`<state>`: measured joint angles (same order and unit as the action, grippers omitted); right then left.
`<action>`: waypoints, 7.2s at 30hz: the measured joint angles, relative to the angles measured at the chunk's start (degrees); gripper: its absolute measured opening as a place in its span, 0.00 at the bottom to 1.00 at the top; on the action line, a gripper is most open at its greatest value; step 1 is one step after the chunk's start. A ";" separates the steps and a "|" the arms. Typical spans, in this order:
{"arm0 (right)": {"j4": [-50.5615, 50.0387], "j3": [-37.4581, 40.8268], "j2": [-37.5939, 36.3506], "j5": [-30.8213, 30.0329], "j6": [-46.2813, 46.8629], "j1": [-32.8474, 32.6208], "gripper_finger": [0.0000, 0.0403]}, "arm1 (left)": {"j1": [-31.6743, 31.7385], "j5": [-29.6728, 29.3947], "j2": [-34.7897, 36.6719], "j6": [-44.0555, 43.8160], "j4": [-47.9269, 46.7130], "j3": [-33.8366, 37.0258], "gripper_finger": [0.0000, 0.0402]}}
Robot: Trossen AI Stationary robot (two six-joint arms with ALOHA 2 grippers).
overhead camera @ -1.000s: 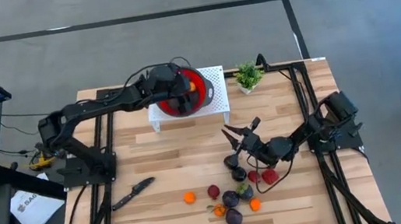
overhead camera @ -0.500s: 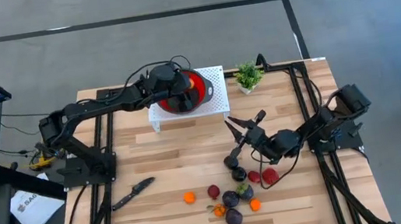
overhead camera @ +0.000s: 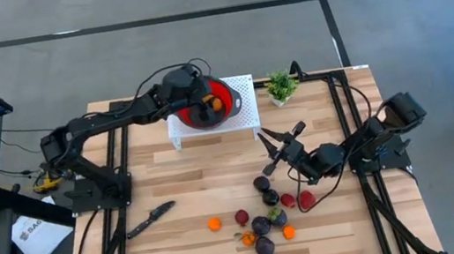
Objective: Pick & Place Fruit
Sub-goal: Put the orange into the red strainer bowl on the shelf, then put the purple plum into the red strainer bowl on the shelf
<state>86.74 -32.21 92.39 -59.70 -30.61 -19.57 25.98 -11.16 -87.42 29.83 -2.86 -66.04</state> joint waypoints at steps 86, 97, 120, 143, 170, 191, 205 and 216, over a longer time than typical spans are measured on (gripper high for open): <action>-35.57 -21.23 -2.22 -9.57 21.57 -8.61 0.18 | -57.16 -6.99 -8.74 -47.99 7.03 25.80 0.66; -35.76 -24.66 -2.22 -12.78 21.46 -8.00 0.18 | -57.16 -9.07 -8.77 -48.47 20.94 31.94 0.57; -36.50 -25.27 -2.22 -20.15 33.03 -8.90 0.18 | -52.89 -7.81 -9.55 -47.92 30.72 34.51 0.41; -91.35 -25.25 -3.36 56.54 55.66 16.09 0.12 | -14.52 -7.05 12.92 -49.61 -15.69 2.96 0.43; -102.49 -25.27 -14.37 63.96 54.16 30.30 0.12 | 4.32 7.06 2.08 -52.31 -37.85 -6.93 0.52; -102.39 -25.27 -18.73 64.20 53.66 29.61 0.12 | 4.32 6.97 5.70 -52.37 -33.22 -8.96 0.63; -108.66 -25.27 -14.69 70.38 61.38 18.99 0.16 | 2.43 15.93 21.39 -45.12 -32.76 -8.81 0.56; -114.76 -26.72 -0.99 76.70 89.63 13.09 0.62 | -2.16 16.02 36.84 -45.04 -33.05 0.10 0.51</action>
<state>-28.02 -58.93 91.40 17.00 59.02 -6.48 23.82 4.86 -50.58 -15.21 -35.90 -65.94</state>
